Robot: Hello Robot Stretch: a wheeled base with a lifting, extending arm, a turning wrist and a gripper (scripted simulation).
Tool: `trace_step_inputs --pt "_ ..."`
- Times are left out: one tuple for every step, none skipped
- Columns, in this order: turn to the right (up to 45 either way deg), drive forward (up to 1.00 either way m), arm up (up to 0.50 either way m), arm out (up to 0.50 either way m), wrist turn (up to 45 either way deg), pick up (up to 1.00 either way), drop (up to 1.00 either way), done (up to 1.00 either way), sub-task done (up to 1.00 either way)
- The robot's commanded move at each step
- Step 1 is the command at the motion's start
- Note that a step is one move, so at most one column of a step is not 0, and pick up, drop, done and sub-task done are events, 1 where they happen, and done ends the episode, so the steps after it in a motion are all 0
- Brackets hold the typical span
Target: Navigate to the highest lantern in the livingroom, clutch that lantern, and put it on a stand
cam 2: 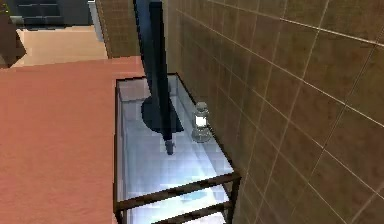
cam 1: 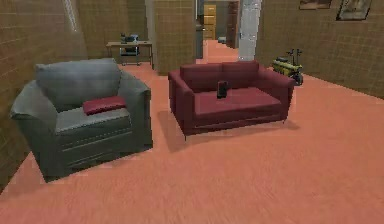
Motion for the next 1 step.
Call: trace_step_inputs --pt "45.0 0.00 0.00 0.00 0.0 0.00 0.00 0.00 0.00"
